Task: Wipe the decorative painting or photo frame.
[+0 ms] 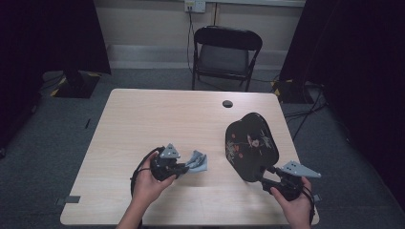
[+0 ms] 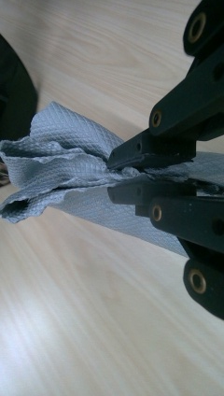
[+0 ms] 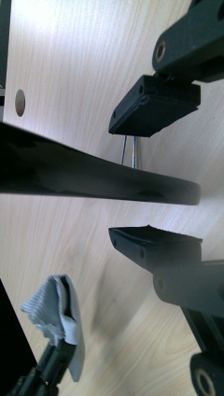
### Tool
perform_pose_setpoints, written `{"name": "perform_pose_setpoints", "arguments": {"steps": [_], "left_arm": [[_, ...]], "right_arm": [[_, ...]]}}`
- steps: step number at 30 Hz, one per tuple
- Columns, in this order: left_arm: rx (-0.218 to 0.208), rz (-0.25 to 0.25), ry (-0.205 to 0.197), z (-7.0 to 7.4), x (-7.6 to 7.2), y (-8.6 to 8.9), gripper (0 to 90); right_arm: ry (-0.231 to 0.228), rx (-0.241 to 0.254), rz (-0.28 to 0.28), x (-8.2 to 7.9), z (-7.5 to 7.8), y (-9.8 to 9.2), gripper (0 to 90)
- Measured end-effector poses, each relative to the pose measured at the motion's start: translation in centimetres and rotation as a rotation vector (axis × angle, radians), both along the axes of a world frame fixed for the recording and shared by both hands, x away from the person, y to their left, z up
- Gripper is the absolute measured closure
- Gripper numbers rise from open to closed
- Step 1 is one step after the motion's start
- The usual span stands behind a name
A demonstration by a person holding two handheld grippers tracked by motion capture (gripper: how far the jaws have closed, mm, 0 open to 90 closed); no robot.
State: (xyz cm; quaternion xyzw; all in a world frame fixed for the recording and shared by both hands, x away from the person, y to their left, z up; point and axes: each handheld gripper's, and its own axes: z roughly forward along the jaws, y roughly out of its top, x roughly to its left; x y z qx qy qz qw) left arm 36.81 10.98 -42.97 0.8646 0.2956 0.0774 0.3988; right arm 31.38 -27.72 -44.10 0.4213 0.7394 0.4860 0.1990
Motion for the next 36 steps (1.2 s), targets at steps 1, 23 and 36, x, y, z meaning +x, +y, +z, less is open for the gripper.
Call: {"name": "perform_pose_setpoints", "arguments": {"steps": [1,23,36], "left_arm": [[0.0,0.0,0.0,0.0,0.0,0.0,82.2],[-0.106,0.0,-0.102,7.1,5.4,-6.6,81.9],[-0.098,0.0,-0.097,6.5,6.8,-9.3,81.5]], "right_arm": [[0.0,0.0,0.0,0.0,0.0,0.0,43.2],[0.004,0.004,0.003,0.3,0.0,0.1,42.9],[0.017,0.015,0.035,0.3,0.3,-0.1,59.8]]}}
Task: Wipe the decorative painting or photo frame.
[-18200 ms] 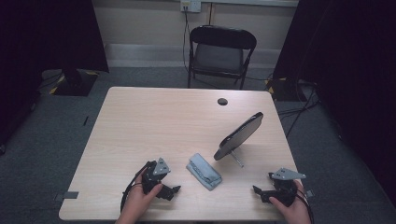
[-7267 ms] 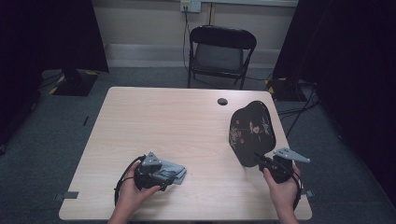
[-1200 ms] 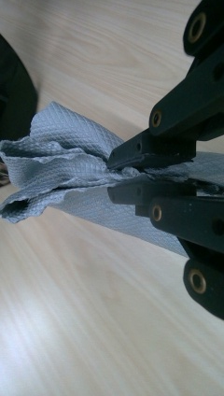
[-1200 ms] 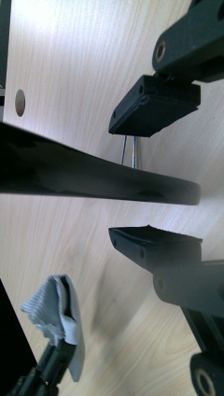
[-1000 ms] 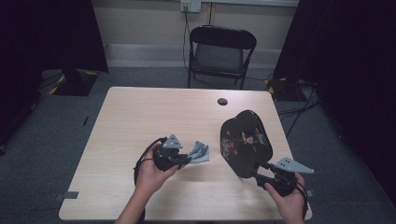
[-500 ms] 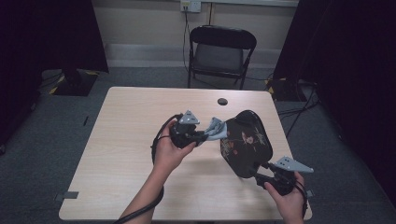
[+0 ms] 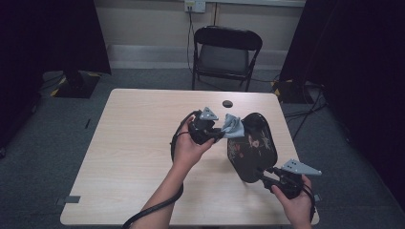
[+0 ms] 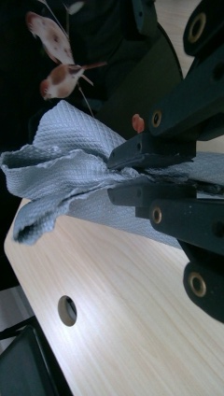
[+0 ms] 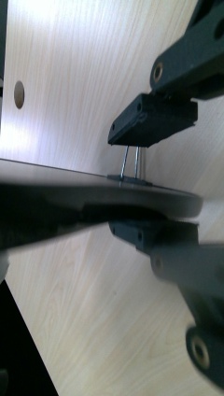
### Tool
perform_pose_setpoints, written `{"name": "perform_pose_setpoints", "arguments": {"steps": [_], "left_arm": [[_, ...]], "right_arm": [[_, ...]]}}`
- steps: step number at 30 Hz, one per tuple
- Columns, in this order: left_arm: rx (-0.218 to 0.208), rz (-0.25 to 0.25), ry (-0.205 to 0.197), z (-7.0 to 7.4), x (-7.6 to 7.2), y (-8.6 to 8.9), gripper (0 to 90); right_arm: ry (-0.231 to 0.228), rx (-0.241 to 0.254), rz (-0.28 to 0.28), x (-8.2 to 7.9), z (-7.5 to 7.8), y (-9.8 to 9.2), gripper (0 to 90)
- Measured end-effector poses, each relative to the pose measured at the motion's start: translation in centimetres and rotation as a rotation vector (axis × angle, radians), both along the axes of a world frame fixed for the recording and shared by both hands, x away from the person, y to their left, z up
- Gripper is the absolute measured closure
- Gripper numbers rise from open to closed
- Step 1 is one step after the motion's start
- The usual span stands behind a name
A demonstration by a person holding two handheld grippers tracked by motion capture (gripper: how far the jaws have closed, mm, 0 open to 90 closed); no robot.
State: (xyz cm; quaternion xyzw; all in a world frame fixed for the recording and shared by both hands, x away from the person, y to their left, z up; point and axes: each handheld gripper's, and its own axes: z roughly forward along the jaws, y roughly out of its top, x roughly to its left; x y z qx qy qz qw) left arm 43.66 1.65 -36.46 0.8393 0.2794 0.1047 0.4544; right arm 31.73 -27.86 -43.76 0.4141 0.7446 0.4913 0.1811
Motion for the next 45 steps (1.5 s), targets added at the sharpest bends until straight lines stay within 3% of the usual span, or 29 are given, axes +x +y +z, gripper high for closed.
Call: {"name": "perform_pose_setpoints", "arguments": {"steps": [1,4,10,17,19,35,45], "left_arm": [[-0.002,-0.001,0.005,-0.2,0.0,0.0,81.4],[-0.007,-0.001,0.01,-0.6,0.0,0.0,81.3],[-0.001,0.006,0.007,-0.9,-0.1,0.2,81.3],[-0.047,0.019,-0.062,-0.1,-0.4,0.4,81.7],[-0.042,0.015,-0.059,-0.1,-0.3,0.2,81.7],[0.051,0.006,0.024,-4.1,1.2,-2.7,81.7],[0.113,0.003,0.096,-7.5,1.3,-2.9,81.7]], "right_arm": [[0.0,-0.006,0.012,0.0,0.1,0.1,67.2],[-0.001,-0.013,0.023,-0.1,0.2,0.1,75.0],[0.013,-0.004,0.001,0.0,0.2,-0.3,78.5],[0.022,0.01,-0.006,0.0,0.2,-0.3,78.9],[0.025,0.013,-0.006,0.1,0.2,-0.4,78.9],[0.028,0.014,0.004,0.2,0.1,-0.5,79.0],[0.026,0.012,0.005,0.2,0.1,-0.5,79.0]]}}
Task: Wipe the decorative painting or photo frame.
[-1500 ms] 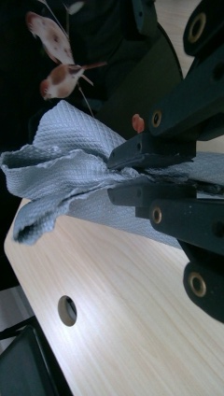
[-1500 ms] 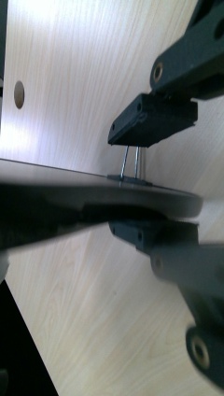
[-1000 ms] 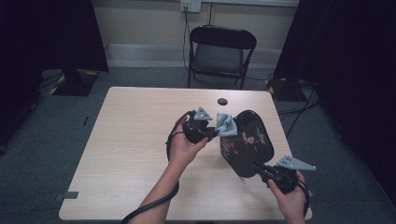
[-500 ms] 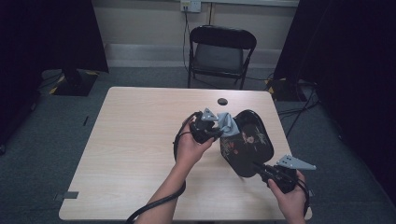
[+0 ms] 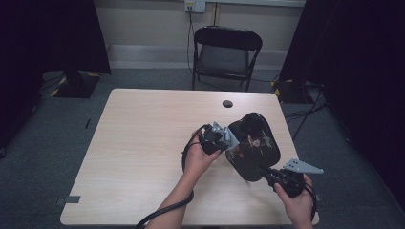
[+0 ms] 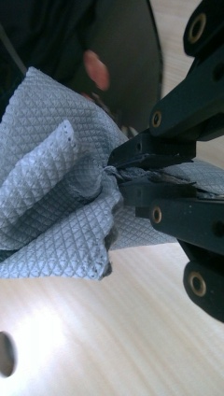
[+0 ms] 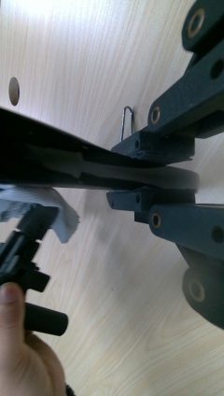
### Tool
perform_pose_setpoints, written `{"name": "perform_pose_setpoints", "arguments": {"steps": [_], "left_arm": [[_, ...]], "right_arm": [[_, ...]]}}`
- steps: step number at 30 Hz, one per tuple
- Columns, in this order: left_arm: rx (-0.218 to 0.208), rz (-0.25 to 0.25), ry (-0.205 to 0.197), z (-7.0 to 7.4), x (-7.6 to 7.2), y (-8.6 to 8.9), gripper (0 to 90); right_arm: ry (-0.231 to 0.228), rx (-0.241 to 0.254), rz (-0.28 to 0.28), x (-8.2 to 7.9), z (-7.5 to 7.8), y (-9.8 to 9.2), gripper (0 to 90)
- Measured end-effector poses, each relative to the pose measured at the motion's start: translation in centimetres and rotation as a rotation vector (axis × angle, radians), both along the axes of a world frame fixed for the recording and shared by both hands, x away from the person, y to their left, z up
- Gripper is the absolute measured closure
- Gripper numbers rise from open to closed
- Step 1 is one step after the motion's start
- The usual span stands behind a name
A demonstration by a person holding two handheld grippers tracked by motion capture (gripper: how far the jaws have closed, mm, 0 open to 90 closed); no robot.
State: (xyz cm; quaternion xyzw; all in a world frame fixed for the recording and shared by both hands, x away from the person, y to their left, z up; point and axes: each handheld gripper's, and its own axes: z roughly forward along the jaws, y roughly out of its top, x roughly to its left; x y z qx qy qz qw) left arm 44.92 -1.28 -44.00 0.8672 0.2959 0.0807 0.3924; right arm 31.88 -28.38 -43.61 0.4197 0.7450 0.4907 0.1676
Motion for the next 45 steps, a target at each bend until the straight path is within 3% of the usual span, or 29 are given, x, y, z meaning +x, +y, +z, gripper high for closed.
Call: {"name": "perform_pose_setpoints", "arguments": {"steps": [6,9,15,23,27,34,39,43,45], "left_arm": [[0.042,-0.01,0.051,-2.4,-0.4,-0.1,81.5],[0.065,-0.006,0.066,-2.8,-0.5,-0.1,81.7],[0.116,-0.006,0.091,-2.7,-0.7,0.4,81.9],[0.175,0.01,0.107,-1.8,-1.4,2.6,82.0],[0.124,0.022,0.1,-0.7,-1.6,4.2,81.9],[0.058,0.04,0.045,2.7,-1.8,5.4,81.9],[0.008,0.028,-0.001,5.4,-2.1,5.2,81.9],[0.002,0.015,-0.032,7.2,-2.0,4.7,81.9],[-0.021,0.012,-0.048,8.1,-1.9,4.5,81.9]], "right_arm": [[-0.002,-0.002,0.001,0.0,0.0,0.0,79.0],[-0.003,-0.004,0.0,0.0,0.0,0.1,79.0],[-0.003,0.0,0.001,0.0,0.0,0.0,79.0],[-0.006,-0.001,0.001,0.0,0.0,0.0,78.9],[-0.003,0.0,-0.001,0.0,0.0,0.0,78.9],[-0.005,-0.001,-0.002,0.0,0.0,0.1,78.9],[-0.006,-0.001,-0.004,0.0,0.0,0.1,78.9],[-0.006,-0.001,-0.005,0.0,0.0,0.2,78.9],[-0.006,0.0,-0.005,0.0,0.0,0.1,78.9]]}}
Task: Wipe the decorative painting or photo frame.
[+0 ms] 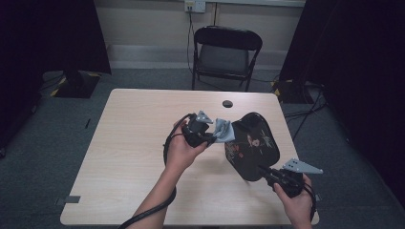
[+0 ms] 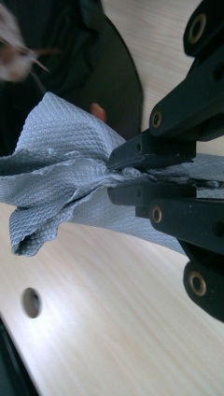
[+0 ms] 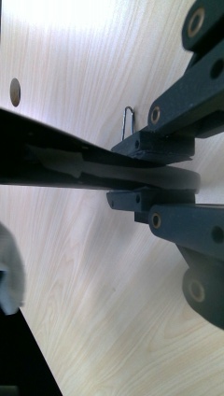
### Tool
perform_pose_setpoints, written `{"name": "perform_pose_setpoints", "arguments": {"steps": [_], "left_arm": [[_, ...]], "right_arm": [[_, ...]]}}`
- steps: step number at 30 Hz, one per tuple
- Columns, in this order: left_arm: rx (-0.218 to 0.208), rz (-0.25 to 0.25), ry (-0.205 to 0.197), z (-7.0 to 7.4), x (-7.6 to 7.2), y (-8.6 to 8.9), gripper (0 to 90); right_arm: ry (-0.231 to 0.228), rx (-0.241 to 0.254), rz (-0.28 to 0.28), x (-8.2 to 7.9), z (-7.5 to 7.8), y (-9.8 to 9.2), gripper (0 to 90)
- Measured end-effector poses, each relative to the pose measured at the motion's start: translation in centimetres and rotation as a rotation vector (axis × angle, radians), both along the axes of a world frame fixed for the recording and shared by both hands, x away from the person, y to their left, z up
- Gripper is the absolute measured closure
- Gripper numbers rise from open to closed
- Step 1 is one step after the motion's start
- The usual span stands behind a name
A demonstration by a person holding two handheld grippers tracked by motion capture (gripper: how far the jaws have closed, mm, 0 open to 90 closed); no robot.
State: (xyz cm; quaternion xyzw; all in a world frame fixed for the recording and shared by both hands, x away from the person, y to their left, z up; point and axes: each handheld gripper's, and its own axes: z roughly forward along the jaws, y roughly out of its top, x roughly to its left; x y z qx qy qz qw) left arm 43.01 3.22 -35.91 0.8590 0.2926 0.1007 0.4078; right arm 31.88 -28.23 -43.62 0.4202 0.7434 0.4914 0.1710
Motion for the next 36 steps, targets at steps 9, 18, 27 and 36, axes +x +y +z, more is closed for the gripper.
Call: {"name": "perform_pose_setpoints", "arguments": {"steps": [9,18,27,36], "left_arm": [[-0.073,-0.019,-0.04,2.1,0.4,-1.8,81.8],[-0.037,-0.029,-0.012,-0.2,1.1,-4.1,81.8],[0.048,-0.022,0.028,-3.2,1.2,-4.1,81.7],[0.076,-0.02,0.088,-6.3,1.2,-3.8,81.7]], "right_arm": [[0.001,0.002,0.0,0.0,0.0,0.0,78.9],[-0.004,0.0,0.001,0.1,0.0,0.0,78.9],[-0.001,0.0,0.0,0.0,0.0,0.0,78.8],[-0.005,-0.002,0.001,0.1,0.0,0.1,78.8]]}}
